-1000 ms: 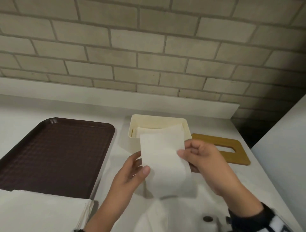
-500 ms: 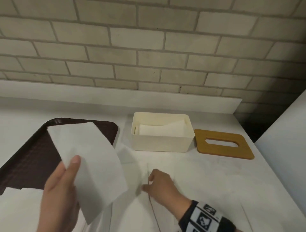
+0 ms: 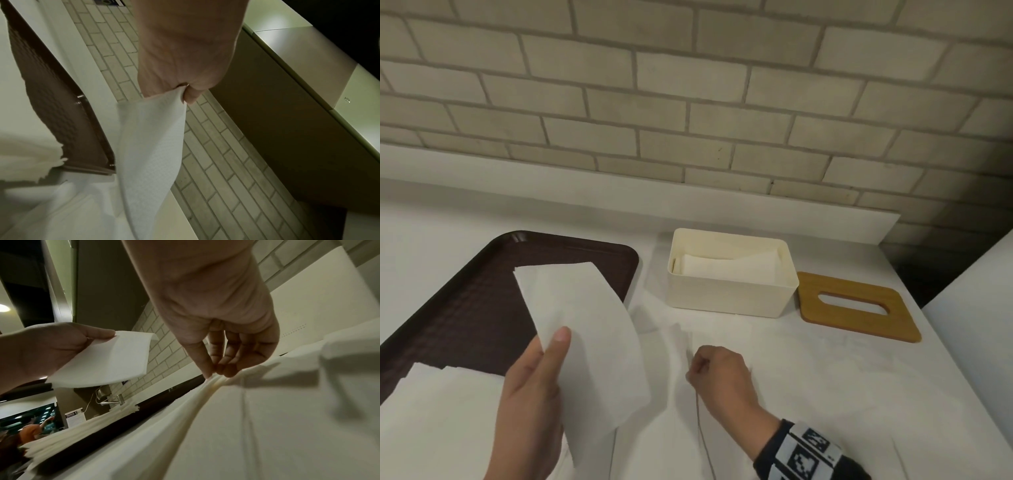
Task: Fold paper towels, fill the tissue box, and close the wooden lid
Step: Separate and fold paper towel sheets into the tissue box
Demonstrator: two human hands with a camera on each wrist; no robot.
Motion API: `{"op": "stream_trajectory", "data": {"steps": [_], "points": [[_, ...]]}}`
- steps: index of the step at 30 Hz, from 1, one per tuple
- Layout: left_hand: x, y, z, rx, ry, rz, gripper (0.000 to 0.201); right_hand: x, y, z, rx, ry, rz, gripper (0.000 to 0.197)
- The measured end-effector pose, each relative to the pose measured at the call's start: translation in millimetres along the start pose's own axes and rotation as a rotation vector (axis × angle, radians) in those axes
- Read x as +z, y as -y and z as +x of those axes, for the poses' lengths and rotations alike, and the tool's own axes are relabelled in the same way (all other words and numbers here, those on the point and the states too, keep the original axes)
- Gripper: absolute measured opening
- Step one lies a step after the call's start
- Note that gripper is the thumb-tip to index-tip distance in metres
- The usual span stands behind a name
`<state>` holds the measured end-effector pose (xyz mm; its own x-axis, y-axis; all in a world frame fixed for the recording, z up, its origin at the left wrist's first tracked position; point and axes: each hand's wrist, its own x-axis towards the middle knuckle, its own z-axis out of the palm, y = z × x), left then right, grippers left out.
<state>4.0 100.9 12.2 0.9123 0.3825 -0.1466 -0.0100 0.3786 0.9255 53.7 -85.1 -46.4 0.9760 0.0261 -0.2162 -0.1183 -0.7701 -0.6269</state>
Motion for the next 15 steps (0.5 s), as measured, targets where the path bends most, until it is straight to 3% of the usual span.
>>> {"op": "stream_trajectory", "data": {"steps": [4, 8, 13, 15], "points": [[0, 7, 2, -0.040, -0.014, 0.036, 0.031, -12, 8, -3, -0.003, -0.053, 0.307, 0.020], [-4, 12, 7, -0.075, -0.054, 0.048, 0.023, -57, 26, -13, -0.067, -0.133, 0.518, 0.014], [9, 16, 12, -0.237, -0.029, -0.029, 0.020, -141, 57, -39, -0.232, 0.005, 1.095, 0.024], [23, 17, 10, -0.320, 0.021, -0.045, 0.022, -155, 57, -41, -0.236, 0.055, 1.212, 0.032]]}}
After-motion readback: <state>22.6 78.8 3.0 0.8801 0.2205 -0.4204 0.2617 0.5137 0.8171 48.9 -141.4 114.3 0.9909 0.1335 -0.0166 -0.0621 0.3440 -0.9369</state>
